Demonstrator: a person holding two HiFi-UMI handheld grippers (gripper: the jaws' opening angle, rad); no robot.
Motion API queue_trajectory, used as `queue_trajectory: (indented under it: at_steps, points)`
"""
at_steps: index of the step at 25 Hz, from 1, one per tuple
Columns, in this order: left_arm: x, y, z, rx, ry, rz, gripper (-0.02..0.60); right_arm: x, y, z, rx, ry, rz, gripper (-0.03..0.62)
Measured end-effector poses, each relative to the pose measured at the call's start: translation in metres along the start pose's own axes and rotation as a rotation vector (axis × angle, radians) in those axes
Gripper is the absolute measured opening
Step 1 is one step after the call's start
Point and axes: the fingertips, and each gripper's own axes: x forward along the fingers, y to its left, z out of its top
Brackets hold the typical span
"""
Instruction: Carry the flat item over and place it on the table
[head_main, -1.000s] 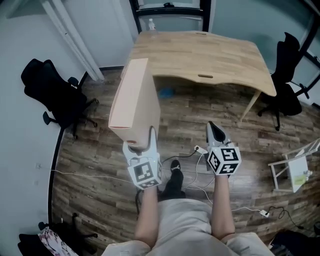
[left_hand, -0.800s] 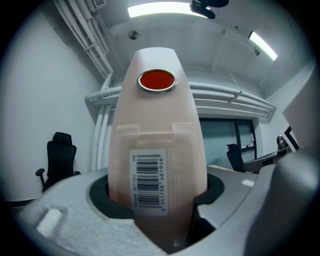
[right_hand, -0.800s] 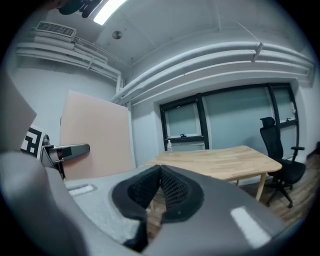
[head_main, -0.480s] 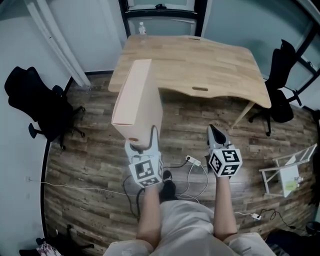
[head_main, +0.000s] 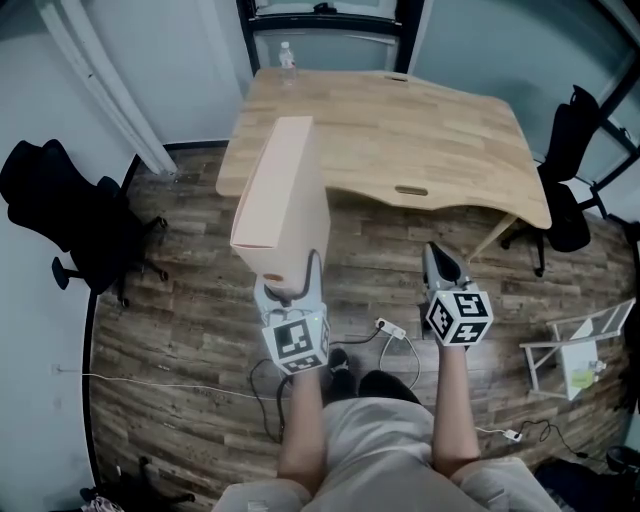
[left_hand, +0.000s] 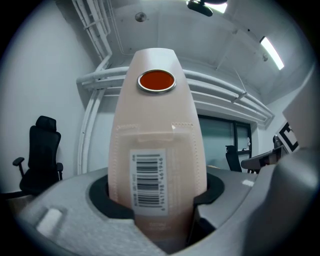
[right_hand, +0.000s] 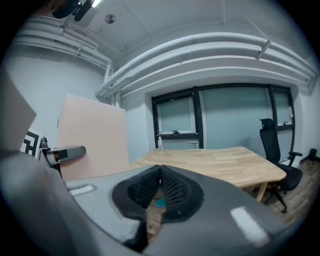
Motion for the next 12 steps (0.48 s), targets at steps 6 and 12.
queue_trajectory:
  at_steps: [6, 12]
  points:
    - [0.013, 0.016, -0.004, 0.012, 0.012, -0.018, 0.288, 0.026, 0.005, -0.005, 0.028, 0.005, 0.005, 0.002]
    - [0.028, 0.029, -0.004, 0.039, 0.023, -0.006, 0.288, 0.053, 0.006, 0.003, 0.041, -0.006, 0.017, 0.002]
